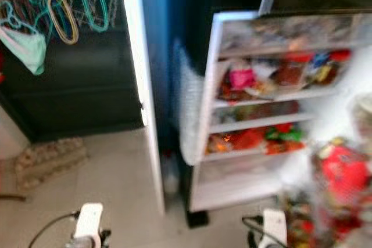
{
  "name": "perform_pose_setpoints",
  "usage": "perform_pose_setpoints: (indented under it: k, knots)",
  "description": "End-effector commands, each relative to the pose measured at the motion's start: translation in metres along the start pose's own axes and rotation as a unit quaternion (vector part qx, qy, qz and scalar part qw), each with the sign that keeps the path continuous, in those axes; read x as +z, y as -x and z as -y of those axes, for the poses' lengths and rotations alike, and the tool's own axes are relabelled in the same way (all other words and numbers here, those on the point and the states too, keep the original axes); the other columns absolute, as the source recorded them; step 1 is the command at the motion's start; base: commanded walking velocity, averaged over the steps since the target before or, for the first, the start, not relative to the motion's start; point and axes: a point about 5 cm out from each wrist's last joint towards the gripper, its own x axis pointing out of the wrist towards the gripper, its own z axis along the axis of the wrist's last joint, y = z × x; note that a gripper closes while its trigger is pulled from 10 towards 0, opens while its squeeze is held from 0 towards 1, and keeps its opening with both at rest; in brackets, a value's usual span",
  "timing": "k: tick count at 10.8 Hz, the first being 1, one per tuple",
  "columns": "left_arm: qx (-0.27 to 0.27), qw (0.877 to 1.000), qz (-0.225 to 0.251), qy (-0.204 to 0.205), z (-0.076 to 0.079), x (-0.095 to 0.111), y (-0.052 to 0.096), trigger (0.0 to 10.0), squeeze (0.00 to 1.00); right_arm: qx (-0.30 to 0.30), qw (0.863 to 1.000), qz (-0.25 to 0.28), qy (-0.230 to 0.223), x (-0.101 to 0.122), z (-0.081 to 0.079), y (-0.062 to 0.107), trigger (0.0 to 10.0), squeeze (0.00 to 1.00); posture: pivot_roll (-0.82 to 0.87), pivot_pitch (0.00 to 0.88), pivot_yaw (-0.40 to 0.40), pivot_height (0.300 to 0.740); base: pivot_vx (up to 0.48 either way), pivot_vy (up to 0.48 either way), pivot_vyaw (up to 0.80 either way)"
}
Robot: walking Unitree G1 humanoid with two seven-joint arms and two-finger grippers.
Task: Restocking fridge
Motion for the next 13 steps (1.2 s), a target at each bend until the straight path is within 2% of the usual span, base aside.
perform_pose_setpoints:
  k: [1,7,8,13]
  knots:
    - [0.005,1.000,-0.008,-0.004,-0.0032,-0.0045,0.0005,10.0,0.00,0.006,1.000,0.000,0.003,0.0014,-0.0034,-0.0004,10.0,0.00,0.11,0.000,-0.053,0.740,0.000,-0.334,0.00]
    - [0.002,1.000,-0.009,0.004,-0.0033,-0.0050,0.0005,10.0,0.00,-0.003,1.000,-0.004,0.022,0.0016,-0.0023,-0.0005,10.0,0.00,0.12,0.003,-0.051,0.740,0.000,0.000,0.00]
    - [0.002,1.000,-0.009,0.004,-0.0033,-0.0051,0.0005,10.0,0.00,-0.021,0.999,-0.010,0.040,0.0015,0.0000,-0.0005,10.0,0.00,0.12,0.003,-0.051,0.740,0.000,0.000,0.00]
    - [-0.001,1.000,-0.011,0.002,-0.0040,-0.0057,0.0006,10.0,0.00,-0.078,0.994,-0.041,0.062,-0.0025,0.0049,0.0001,10.0,0.00,0.11,0.000,-0.047,0.740,0.000,0.000,0.00]
